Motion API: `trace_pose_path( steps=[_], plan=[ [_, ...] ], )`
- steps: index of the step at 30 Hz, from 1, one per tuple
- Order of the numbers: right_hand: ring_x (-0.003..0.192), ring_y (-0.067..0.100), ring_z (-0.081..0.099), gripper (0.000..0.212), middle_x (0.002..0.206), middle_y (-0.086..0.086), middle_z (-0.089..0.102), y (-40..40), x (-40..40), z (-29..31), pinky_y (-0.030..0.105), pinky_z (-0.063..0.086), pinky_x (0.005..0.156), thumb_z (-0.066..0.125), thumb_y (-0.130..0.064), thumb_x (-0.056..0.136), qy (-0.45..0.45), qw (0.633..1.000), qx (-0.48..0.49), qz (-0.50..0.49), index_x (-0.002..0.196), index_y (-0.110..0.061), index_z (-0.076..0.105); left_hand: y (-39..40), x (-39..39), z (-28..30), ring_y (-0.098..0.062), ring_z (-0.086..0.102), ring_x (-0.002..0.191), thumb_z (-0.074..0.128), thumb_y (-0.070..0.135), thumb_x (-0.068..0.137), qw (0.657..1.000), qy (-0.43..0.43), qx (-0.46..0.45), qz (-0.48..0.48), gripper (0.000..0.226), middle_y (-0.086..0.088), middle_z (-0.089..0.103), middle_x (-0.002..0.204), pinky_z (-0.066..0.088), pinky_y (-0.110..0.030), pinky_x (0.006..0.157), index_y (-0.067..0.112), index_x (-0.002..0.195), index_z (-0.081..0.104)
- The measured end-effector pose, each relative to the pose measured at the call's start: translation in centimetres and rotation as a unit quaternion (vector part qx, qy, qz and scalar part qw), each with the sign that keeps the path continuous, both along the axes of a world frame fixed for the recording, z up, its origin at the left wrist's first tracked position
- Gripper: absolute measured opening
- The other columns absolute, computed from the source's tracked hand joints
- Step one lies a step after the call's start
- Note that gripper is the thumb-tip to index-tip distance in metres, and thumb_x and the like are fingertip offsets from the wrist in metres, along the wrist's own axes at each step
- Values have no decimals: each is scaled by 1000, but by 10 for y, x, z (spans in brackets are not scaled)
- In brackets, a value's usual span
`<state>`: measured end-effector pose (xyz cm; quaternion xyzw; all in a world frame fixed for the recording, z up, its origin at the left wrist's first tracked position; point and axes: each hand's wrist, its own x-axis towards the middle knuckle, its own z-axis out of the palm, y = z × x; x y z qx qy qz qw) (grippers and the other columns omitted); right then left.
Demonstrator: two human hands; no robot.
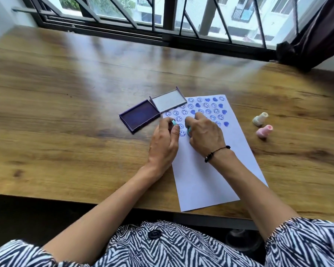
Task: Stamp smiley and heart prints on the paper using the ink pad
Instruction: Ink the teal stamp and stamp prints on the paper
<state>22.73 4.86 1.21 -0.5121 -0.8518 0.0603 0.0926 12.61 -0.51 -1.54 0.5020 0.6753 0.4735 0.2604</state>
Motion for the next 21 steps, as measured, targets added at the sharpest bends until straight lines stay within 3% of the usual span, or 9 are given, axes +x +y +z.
trace_pose_path(
  steps=[4, 6, 8, 10, 12, 15, 21],
  plan=[
    [82, 38, 58, 16, 96, 17, 56, 5, 5, -1, 38, 47, 66, 47, -2, 82, 13, 999, -30, -1, 93, -8, 57, 1, 1, -2, -33, 56, 99, 43, 19, 92, 1000, 1, 4, 2, 25, -20, 62, 106, 43, -40, 85, 5, 112, 47],
    [88, 36, 58, 15, 96, 17, 61, 8, 14, -1, 36, 44, 73, 53, -4, 79, 103, 993, -53, -34, 91, -10, 61, 2, 1, -4, -32, 55, 97, 44, 20, 92, 1000, 5, 11, 5, 24, -18, 61, 104, 39, -35, 81, 5, 110, 47],
    [85, 35, 61, 14, 92, 16, 66, 7, 25, 1, 36, 46, 76, 58, -3, 75, 239, 964, -62, -98, 85, -11, 63, 1, 1, -5, -30, 55, 96, 44, 21, 92, 1000, 8, 15, 9, 24, -17, 61, 104, 36, -30, 78, 6, 110, 47],
    [64, 31, 65, 14, 83, 13, 67, 1, 36, 4, 41, 57, 68, 58, -2, 74, 360, 916, -97, -151, 80, -14, 62, 1, 1, -7, -29, 55, 98, 43, 22, 92, 1000, 6, 18, 9, 25, -17, 62, 106, 36, -29, 79, 6, 111, 47],
    [51, 25, 62, 18, 72, 6, 64, -6, 42, 3, 41, 60, 61, 56, 0, 75, 422, 879, -133, -176, 78, -17, 61, 1, 1, -7, -29, 56, 99, 43, 22, 92, 1000, 2, 23, 6, 25, -17, 62, 106, 39, -34, 82, 6, 110, 47],
    [51, 24, 62, 19, 64, 0, 59, -13, 44, -1, 40, 59, 61, 56, 2, 76, 444, 860, -167, -191, 78, -17, 60, 1, 0, -6, -29, 56, 99, 43, 22, 92, 1000, 0, 29, 8, 25, -18, 62, 107, 42, -36, 83, 6, 111, 47],
    [53, 20, 61, 20, 67, 2, 59, -26, 40, -7, 32, 58, 58, 59, 1, 79, 461, 844, -194, -195, 77, -19, 60, 1, 0, -4, -29, 57, 99, 43, 22, 92, 999, -5, 40, 3, 25, -17, 62, 108, 43, -36, 83, 6, 111, 47]
  ],
)
